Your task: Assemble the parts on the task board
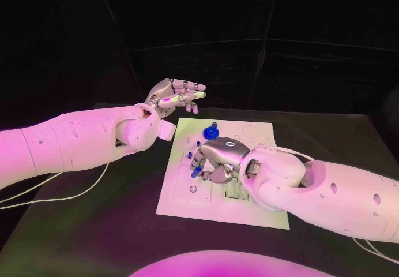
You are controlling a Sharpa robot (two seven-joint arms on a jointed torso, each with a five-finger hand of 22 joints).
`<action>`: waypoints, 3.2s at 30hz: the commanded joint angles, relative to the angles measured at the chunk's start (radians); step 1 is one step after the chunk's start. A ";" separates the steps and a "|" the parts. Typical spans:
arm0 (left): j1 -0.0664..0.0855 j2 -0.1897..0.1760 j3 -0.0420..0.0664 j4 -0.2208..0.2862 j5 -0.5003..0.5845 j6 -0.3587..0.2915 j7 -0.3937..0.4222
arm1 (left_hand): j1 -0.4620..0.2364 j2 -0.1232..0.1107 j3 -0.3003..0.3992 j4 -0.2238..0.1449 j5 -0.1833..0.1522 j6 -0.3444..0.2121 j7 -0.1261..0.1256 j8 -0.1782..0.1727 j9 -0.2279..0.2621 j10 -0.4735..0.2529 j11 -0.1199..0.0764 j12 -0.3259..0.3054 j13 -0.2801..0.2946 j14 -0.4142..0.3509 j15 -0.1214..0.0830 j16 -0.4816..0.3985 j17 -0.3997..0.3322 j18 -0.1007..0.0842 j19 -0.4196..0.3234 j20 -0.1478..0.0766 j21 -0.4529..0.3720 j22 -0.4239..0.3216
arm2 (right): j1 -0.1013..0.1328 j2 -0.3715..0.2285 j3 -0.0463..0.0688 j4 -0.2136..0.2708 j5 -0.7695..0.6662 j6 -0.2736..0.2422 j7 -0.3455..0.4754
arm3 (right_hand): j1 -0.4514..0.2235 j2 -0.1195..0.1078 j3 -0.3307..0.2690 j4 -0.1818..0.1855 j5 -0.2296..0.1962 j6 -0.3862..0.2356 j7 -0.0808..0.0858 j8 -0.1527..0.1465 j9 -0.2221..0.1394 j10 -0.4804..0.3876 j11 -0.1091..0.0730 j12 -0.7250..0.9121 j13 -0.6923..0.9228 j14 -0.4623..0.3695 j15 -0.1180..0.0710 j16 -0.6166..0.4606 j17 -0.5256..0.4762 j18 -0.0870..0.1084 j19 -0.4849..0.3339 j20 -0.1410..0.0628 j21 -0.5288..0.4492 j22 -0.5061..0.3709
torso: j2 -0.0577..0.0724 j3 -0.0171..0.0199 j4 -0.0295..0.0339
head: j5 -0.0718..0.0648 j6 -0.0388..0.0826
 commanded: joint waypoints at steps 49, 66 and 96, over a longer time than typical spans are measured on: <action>0.002 0.005 0.001 0.000 0.003 0.015 0.006 | 0.001 0.012 -0.007 0.000 0.002 -0.010 0.000 0.008 0.001 -0.009 0.003 0.007 -0.001 -0.006 0.002 0.003 -0.002 0.014 0.000 0.004 -0.006 -0.002 | -0.036 0.094 -0.028 -0.108 -0.070 0.132 -0.003 | -0.016 -0.019 0.003 -0.004 0.002 0.004 0.011 -0.002 -0.002 0.005 0.001 -0.018 0.001 0.009 -0.003 0.003 -0.006 -0.013 0.001 0.003 0.003 0.009 | -0.001 0.0007 -0.0025 | 0.009 -0.009; 0.002 0.005 0.001 0.000 0.003 0.019 0.001 | 0.001 0.013 -0.008 0.001 0.002 -0.012 0.000 0.009 0.001 -0.010 0.004 0.009 -0.001 -0.007 0.002 0.003 -0.003 0.014 0.001 0.004 -0.007 -0.003 | -0.038 0.109 -0.030 -0.115 -0.079 0.059 -0.003 | -0.094 -0.085 -0.087 0.033 -0.025 -0.245 0.012 -0.041 -0.015 -0.090 0.017 -0.074 0.003 -0.002 0.012 -0.004 -0.029 -0.003 -0.029 0.019 -0.025 -0.025 | -0.002 0.0007 -0.0015 | 0.008 -0.005; 0.002 -0.010 0.001 0.004 0.003 0.017 0.003 | 0.001 0.013 -0.008 0.001 0.002 -0.012 0.000 0.009 0.001 -0.010 0.004 0.009 -0.001 -0.007 0.002 0.003 -0.003 0.014 0.001 0.004 -0.007 -0.003 | -0.012 -0.415 0.019 0.191 0.325 -0.186 -0.136 | -0.158 -0.082 -0.355 0.178 0.163 -0.125 -0.016 0.050 0.011 0.141 -0.037 0.307 0.288 0.040 -0.028 0.152 0.178 -0.039 0.073 -0.024 0.083 0.122 | -0.006 -0.0035 -0.0100 | -0.058 0.021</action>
